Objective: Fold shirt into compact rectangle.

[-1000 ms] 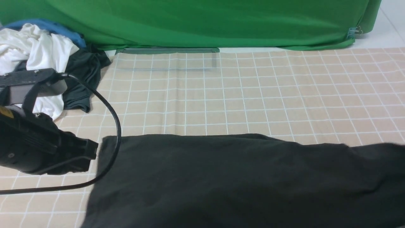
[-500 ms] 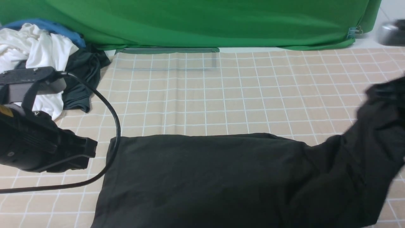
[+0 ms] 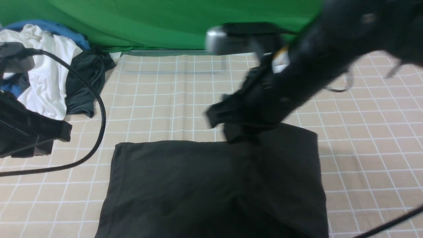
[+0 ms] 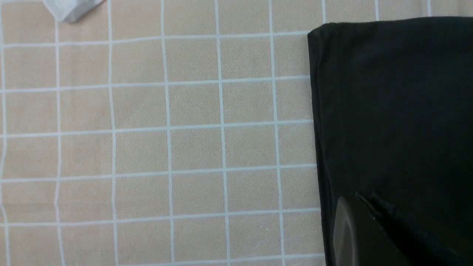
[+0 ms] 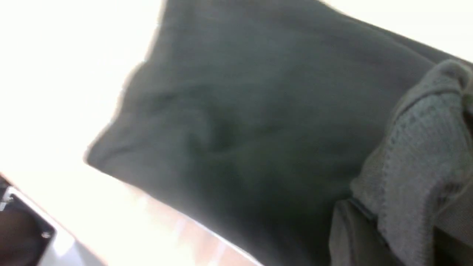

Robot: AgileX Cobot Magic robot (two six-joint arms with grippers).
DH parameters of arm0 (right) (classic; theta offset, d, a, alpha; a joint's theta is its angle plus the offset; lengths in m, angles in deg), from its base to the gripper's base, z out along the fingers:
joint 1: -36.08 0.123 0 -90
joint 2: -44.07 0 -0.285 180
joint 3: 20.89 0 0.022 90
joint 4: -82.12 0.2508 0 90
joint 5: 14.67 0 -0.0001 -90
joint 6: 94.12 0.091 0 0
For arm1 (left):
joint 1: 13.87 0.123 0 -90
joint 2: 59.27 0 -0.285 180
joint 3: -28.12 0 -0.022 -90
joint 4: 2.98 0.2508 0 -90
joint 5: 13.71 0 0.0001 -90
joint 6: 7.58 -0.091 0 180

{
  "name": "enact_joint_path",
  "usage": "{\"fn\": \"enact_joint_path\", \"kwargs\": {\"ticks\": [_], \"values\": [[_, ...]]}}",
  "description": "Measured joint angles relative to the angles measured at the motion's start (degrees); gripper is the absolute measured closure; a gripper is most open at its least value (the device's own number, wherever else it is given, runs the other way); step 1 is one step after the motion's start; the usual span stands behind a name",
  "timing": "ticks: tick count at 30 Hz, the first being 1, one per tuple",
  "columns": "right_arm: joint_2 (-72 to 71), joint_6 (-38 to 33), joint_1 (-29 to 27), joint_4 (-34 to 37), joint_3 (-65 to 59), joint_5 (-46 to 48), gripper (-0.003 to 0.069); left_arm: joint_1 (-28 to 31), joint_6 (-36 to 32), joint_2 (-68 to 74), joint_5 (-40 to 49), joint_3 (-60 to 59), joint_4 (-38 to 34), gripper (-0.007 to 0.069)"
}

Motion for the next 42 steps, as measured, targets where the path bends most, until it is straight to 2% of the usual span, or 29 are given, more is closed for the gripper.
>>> {"fn": "enact_joint_path", "kwargs": {"ticks": [9, 16, 21, 22, 23, 25, 27, 30, 33, 34, 36, 37, 38, 39, 40, 42], "values": [[15.32, -0.14, 6.85, 3.42, 14.46, -1.0, 0.0562, 0.0, 2.11, -9.21, 1.95, 1.5, 2.19, 0.0606], [23.38, -1.18, 9.84, 4.25, 21.76, -1.69, 0.0559, 0.0, 2.25, -11.68, 4.61, 1.71, 2.97, 0.0606], [27.59, -1.3, 11.08, 6.19, 23.94, -4.65, 0.0528, 0.0, 2.45, -11.72, 4.73, 1.71, 3.11, 0.0606], [28.09, -1.44, 11.14, 6.69, 24.07, -5.77, 0.0512, 0.0, 2.59, -11.72, 4.73, 1.71, 3.12, 0.0606], [29.02, -1.99, 11.43, 6.97, 24.28, -7.58, 0.0438, 0.0, 2.71, -11.72, 4.79, 1.71, 3.17, 0.0606], [29.18, -3.22, 11.63, 7.25, 24.39, -9.03, 0.0368, 0.0, 2.88, -11.72, 4.79, 1.71, 3.17, 0.0606], [29.18, -5.88, 11.59, 7.57, 24.9, -9.42, 0.0265, 0.0, 3.28, -11.72, 4.74, 1.71, 3.17, 0.0606], [29.18, -10.55, 11.09, 7.75, 26.41, -6.09, 0.0207, 0.0, 3.49, -11.72, 3.91, 1.71, 2.42, 0.0606], [29.18, -14.2, 9.51, 4.44, 29.72, 3.69, 0.0257, 0.0, 3.49, -11.72, 1.64, 1.52, -1.34, 0.0606], [29.18, -14.2, 9.51, 4.44, 29.95, 4.42, 0.0265, 0.0, 3.32, -11.72, 1.64, 1.47, -1.34, 0.0606], [28.85, -14.96, 7.28, -0.05, 32.16, 11.1, 0.0402, 0.0, 2.25, -11.05, -1.16, 0.29, -5.77, 0.0606], [28.33, -15.02, 5.88, -1.16, 32.42, 12.2, 0.0502, 0.0, 1.64, -10.18, -1.86, -0.21, -7.64, 0.0606], [28.33, -15.02, 5.88, -1.32, 32.42, 12.33, 0.0502, 0.0, 1.55, -10.01, -1.98, -0.32, -7.96, 0.0606], [27.5, -14.97, 4.61, -1.89, 32.34, 12.87, 0.0573, 0.0, 1.1, -8.37, -2.56, -1.04, -9.87, 0.0606], [26.78, -15.08, 3.84, -2.17, 31.95, 13.14, 0.0605, 0.0, 0.53, -6.95, -3.02, -1.55, -10.85, 0.0606], [25.23, -15.21, 2.74, -2.45, 30.46, 13.33, 0.0622, 0.0, -0.81, -3.86, -4.46, -2.6, -12.14, 0.0606]]}}
